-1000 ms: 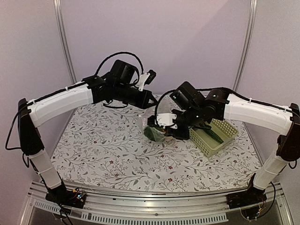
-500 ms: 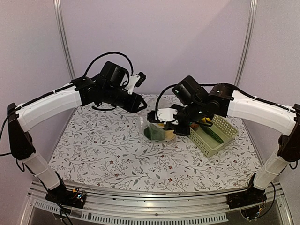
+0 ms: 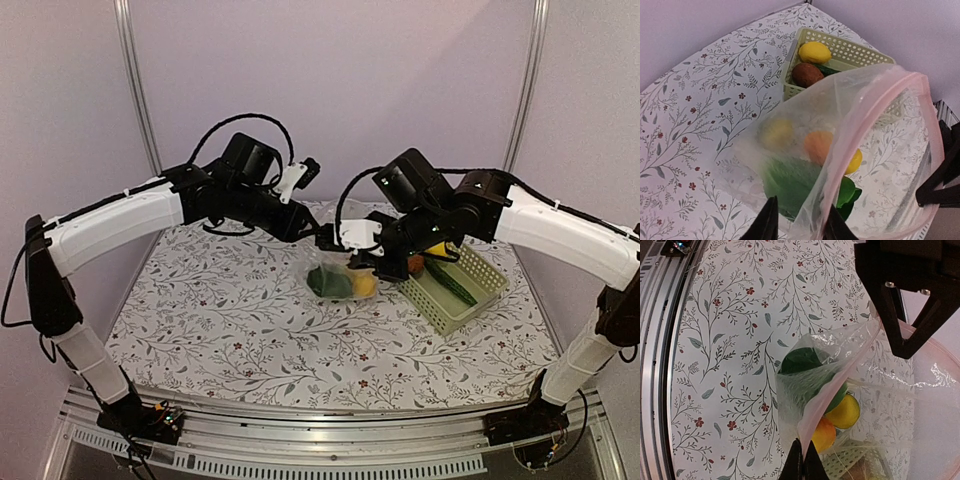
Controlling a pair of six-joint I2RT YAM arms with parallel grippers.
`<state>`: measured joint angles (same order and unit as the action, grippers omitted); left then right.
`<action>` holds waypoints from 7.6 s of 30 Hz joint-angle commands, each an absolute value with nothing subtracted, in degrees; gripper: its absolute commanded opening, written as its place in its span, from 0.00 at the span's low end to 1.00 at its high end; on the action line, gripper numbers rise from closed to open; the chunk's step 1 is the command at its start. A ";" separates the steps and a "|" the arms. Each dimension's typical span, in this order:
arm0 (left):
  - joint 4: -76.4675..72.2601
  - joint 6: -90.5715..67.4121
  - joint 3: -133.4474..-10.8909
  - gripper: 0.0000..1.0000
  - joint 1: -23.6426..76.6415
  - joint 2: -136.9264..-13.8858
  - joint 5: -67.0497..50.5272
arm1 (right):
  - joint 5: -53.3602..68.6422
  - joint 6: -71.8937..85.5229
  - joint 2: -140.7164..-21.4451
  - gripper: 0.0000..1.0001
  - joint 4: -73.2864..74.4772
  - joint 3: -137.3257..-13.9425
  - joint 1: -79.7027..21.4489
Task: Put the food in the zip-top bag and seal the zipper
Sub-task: Adjust the zipper food storage bag at the center of the board, then pick up the fake vegetable from the bin, then place the fake vegetable in the zipper food storage bag, then adjust the zipper food storage bag at the center of the board.
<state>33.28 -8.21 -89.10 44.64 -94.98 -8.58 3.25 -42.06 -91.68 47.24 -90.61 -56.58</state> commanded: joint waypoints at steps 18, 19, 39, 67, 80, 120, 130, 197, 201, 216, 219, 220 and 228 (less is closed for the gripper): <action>37.83 -3.94 -98.95 0.00 43.67 -96.74 -3.69 | 13.52 -38.64 -91.41 0.20 52.08 -99.64 -50.18; 37.87 -3.61 -99.42 0.00 43.36 -96.96 -2.87 | 14.20 -38.40 -91.44 0.22 52.17 -100.05 -49.68; 24.87 -3.85 -80.95 0.00 40.09 -86.44 2.37 | 22.14 -25.32 -93.16 0.45 42.38 -84.08 -15.57; 22.08 -3.83 -77.53 0.00 40.28 -85.56 2.02 | 17.11 -15.05 -121.91 0.83 42.91 -96.23 -16.73; 22.18 -3.59 -77.43 0.00 40.08 -85.43 1.93 | 15.07 -12.36 -127.98 0.83 43.59 -100.20 -18.28; 20.24 -5.06 -76.99 0.00 39.97 -85.89 -4.60 | 27.67 -26.41 -93.11 0.33 37.18 -99.15 -41.75; 19.47 -5.88 -76.64 0.00 39.80 -83.57 -6.10 | 16.61 -27.59 -102.74 0.35 33.56 -104.15 -47.46; 13.55 -6.32 -72.50 0.00 37.56 -79.24 -4.45 | 9.50 -39.69 -102.32 0.42 45.99 -111.23 -54.79; 13.81 -5.74 -72.33 0.00 37.60 -79.58 -2.61 | 16.21 -38.26 -97.58 0.49 47.85 -110.87 -49.60; 13.45 -5.58 -71.89 0.00 37.60 -80.88 -2.68 | 24.62 -27.05 -87.72 0.45 40.78 -87.19 -16.37; 13.47 -5.62 -71.89 0.00 37.63 -81.18 -2.81 | 19.48 -26.10 -88.09 0.43 39.12 -83.86 -15.85; 13.47 -5.56 -71.89 0.00 37.63 -81.16 -2.88 | 17.63 -25.89 -88.42 0.43 38.41 -83.03 -15.87; 13.59 -5.70 -71.90 0.00 37.79 -81.17 -3.07 | 9.17 -23.54 -95.56 0.40 37.22 -82.03 -15.87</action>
